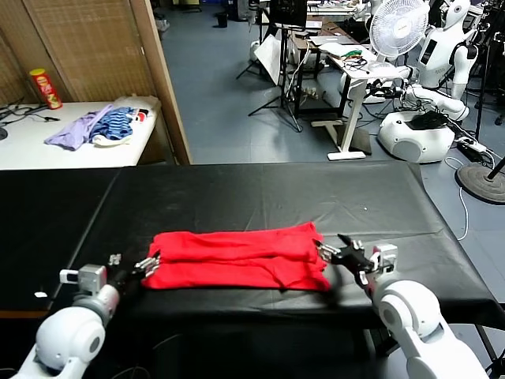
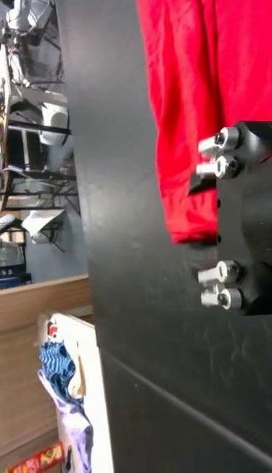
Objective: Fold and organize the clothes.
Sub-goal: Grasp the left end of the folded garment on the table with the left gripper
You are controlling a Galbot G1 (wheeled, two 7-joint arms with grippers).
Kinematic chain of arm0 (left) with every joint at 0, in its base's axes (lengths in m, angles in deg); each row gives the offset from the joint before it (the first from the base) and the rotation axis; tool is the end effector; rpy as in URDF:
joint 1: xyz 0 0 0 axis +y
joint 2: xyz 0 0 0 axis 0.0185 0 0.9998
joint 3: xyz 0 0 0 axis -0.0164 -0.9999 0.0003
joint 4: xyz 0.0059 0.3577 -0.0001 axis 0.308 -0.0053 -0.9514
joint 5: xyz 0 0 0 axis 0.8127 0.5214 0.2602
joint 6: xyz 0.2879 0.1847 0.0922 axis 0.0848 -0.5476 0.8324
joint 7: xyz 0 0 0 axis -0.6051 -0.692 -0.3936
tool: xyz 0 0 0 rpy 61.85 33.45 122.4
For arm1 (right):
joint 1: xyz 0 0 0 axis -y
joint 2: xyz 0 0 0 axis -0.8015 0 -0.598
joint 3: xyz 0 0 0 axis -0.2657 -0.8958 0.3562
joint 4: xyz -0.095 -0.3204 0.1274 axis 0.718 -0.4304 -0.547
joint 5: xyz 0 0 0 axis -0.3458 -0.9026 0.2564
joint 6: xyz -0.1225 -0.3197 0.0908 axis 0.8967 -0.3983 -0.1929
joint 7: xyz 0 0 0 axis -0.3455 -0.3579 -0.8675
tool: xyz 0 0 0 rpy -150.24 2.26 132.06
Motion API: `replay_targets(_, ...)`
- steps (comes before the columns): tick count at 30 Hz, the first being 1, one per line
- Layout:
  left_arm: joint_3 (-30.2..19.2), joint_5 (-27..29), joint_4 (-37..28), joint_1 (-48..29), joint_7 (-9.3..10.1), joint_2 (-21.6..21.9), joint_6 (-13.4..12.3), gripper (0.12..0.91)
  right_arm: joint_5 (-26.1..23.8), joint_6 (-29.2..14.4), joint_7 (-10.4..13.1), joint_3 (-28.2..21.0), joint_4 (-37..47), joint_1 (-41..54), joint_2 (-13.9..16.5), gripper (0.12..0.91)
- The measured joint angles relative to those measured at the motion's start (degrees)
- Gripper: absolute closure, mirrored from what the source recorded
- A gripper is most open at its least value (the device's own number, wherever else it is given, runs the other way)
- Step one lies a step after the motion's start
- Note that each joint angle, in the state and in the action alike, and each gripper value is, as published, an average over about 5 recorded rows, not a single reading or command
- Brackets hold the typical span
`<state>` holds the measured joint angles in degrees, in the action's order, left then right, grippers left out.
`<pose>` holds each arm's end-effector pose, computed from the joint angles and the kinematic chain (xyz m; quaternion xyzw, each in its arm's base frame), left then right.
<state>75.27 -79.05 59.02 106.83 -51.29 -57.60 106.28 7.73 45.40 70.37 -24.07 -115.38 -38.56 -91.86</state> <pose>0.2521 0.1237 -0.2464 -0.0192 -0.9717 0.0171 0.2349 0.3239 -0.0514 -0.2597 0.0930 -0.9758 -0.0115 0.1973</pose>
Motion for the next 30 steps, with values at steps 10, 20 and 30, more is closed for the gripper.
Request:
replay_targets(10,-3.85,-6.56,-8.82,-8.31,-0.01,-2.78,0.91,0.253,-3.2,-0.52,-2.13,-2.81,9.25,4.45,-5.76,0.345)
replay_targets(20,-4.35,-4.87,-13.51,-9.87,0.45,-4.12,-2.29,0.718,-8.24,-5.44,1.91,-4.14,12.93,5.01,-9.65,0.838)
replay_targets(30,-5.92,14.33,-16.86,-11.01,-0.66,-7.63,-11.07,0.882,-11.25,-12.5,-1.11,-4.18,15.94,5.36,-10.92,0.864)
